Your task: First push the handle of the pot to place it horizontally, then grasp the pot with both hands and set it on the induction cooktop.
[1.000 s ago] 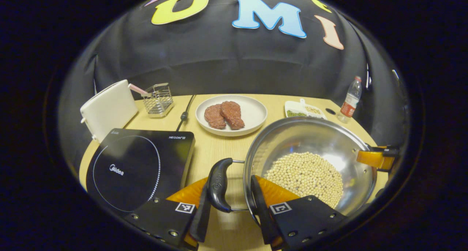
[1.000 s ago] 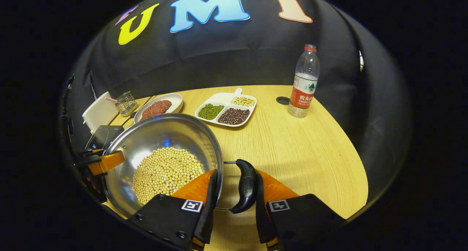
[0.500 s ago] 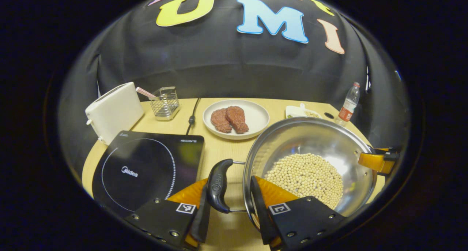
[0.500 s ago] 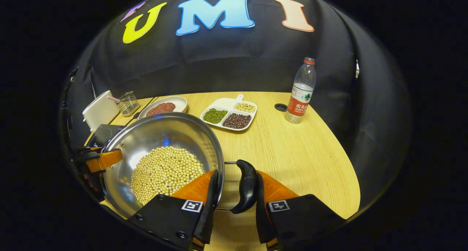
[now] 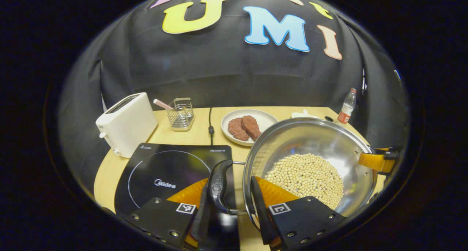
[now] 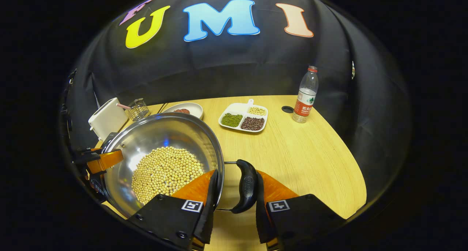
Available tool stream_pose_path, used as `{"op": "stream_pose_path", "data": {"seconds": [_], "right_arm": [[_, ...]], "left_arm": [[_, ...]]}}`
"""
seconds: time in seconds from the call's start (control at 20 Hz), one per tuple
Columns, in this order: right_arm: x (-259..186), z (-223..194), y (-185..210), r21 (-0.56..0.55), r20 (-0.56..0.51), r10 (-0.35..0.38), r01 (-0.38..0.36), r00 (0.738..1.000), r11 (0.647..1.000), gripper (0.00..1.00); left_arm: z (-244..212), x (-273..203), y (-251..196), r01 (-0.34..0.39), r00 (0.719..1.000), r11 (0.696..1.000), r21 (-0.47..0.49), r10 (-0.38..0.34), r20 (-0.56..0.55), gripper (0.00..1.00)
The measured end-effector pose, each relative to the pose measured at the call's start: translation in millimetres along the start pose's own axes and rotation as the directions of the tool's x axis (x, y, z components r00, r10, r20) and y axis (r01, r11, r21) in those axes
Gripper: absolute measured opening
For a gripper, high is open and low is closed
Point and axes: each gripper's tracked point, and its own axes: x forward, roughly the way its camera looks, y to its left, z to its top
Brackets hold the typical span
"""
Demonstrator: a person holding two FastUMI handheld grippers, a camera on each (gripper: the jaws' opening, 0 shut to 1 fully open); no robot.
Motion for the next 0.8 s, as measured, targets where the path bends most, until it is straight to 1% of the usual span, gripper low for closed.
{"op": "stream_pose_path", "data": {"seconds": [0.05,0.1,0.15,0.2,0.25,0.35,0.4,0.45,0.5,0.55,0.6,0.65,0.7,0.75,0.8], "right_arm": [[-3,1,8,-0.003,0.005,0.002,-0.002,1.0,1.0,0.51],[-4,1,16,-0.004,0.007,0.004,-0.004,1.0,1.0,0.47],[-4,2,23,-0.004,0.008,0.009,-0.009,1.0,1.0,0.51],[-3,2,31,0.0,0.005,0.015,-0.015,1.0,1.0,0.47],[-4,1,39,0.004,0.004,0.021,-0.021,1.0,1.0,0.51],[-6,2,55,0.006,0.005,0.028,-0.028,1.0,1.0,0.5],[-7,2,63,0.005,0.009,0.031,-0.031,0.999,1.0,0.47],[-6,2,71,0.004,0.008,0.033,-0.033,0.999,0.999,0.47],[-6,3,78,0.007,0.009,0.036,-0.036,0.999,0.999,0.51],[-4,3,85,0.008,0.01,0.038,-0.039,0.999,0.999,0.48],[-4,5,92,0.009,0.011,0.039,-0.04,0.999,0.999,0.51],[-2,5,99,0.01,0.013,0.04,-0.04,0.999,0.999,0.51],[-2,6,106,0.011,0.013,0.042,-0.042,0.999,0.999,0.47],[-1,7,113,0.013,0.013,0.043,-0.044,0.999,0.999,0.5],[0,7,120,0.015,0.013,0.046,-0.046,0.999,0.999,0.51]], "left_arm": [[0,-3,8,-0.003,1.0,1.0,-0.005,0.003,-0.001,0.57],[1,-6,16,-0.007,1.0,1.0,-0.009,0.007,0.003,0.57],[1,-9,25,-0.011,1.0,1.0,-0.006,0.011,0.004,0.57],[2,-12,33,-0.016,1.0,1.0,-0.004,0.016,0.006,0.54],[2,-14,42,-0.019,1.0,1.0,-0.002,0.019,0.006,0.54],[3,-20,60,-0.026,1.0,1.0,0.0,0.026,0.008,0.54],[2,-21,69,-0.028,1.0,1.0,-0.001,0.028,0.003,0.57],[2,-22,76,-0.03,1.0,1.0,-0.003,0.03,0.002,0.57],[3,-22,85,-0.033,0.999,0.999,-0.005,0.033,0.002,0.54],[4,-21,92,-0.035,0.999,0.999,-0.006,0.035,0.004,0.57],[4,-23,100,-0.036,0.999,0.999,-0.005,0.037,0.005,0.57],[4,-23,108,-0.038,0.999,0.999,-0.004,0.038,0.005,0.57],[5,-23,115,-0.039,0.999,0.999,-0.004,0.039,0.008,0.54],[5,-23,123,-0.04,0.999,0.999,-0.005,0.04,0.007,0.57],[6,-26,128,-0.042,0.999,0.999,-0.006,0.042,0.006,0.57]]}}
